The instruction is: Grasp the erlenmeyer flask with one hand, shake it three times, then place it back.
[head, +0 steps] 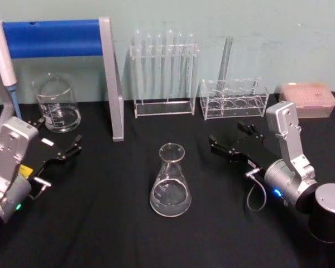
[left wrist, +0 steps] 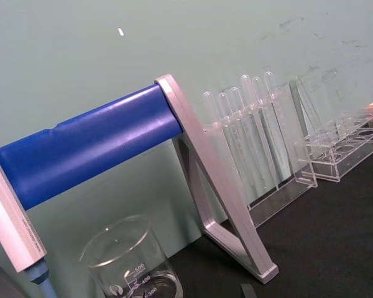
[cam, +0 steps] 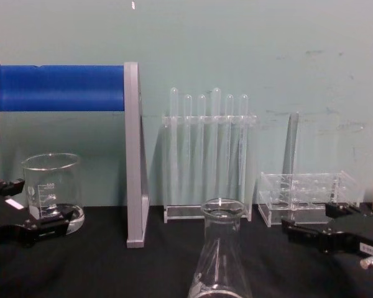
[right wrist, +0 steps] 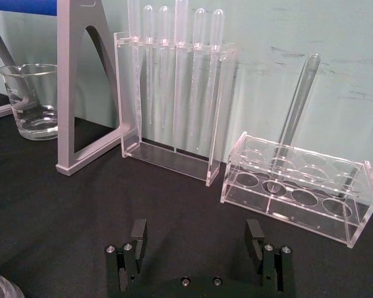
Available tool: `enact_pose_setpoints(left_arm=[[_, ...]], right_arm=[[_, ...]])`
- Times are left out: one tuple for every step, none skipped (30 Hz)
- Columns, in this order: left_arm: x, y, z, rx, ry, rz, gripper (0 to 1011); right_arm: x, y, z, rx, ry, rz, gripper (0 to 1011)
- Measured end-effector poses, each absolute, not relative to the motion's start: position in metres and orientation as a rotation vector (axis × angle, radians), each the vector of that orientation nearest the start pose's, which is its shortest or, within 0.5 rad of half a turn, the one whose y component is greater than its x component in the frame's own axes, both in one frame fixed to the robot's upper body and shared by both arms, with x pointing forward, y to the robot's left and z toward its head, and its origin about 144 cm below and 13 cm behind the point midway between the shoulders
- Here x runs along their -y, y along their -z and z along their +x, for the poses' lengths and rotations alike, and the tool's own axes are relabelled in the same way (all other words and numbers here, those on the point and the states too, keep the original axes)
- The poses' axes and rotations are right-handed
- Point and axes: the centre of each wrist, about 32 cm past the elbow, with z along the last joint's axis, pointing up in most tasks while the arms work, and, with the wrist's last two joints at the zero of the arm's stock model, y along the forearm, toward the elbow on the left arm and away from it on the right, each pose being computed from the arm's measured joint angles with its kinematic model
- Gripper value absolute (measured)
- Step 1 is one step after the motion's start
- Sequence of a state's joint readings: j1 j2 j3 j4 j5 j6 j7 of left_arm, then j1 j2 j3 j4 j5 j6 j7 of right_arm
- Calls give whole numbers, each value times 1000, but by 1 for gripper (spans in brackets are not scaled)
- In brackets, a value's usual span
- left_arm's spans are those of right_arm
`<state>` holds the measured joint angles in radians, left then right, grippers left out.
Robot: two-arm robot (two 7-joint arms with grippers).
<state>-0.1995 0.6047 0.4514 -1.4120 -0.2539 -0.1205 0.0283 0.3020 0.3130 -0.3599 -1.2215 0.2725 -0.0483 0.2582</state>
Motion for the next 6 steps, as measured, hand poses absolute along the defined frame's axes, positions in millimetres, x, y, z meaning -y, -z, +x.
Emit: enact_pose_setpoints(left_arm=[[-310,-1140,489,285,-1248,305,1001],[-310,-1140,489,285,-1248,305,1001],[-310,-1140,489,285,-1248,304,1001],[-310,-1140,489,285,-1248,304,1001],[-310,-1140,489,285,-1248,304,1001],[-310,-1140,489,285,-1248,304,1001]], right_arm=[[250,-1125,530,13,1085,-164,1003],[250,-1125,530,13,1085,-164,1003],[250,-1125,530,13,1085,-164,1003],[250,-1125,530,13,1085,-164,1003],[250,-1125,530,13,1085,-164,1002],[250,-1125,530,13,1085,-164,1003]])
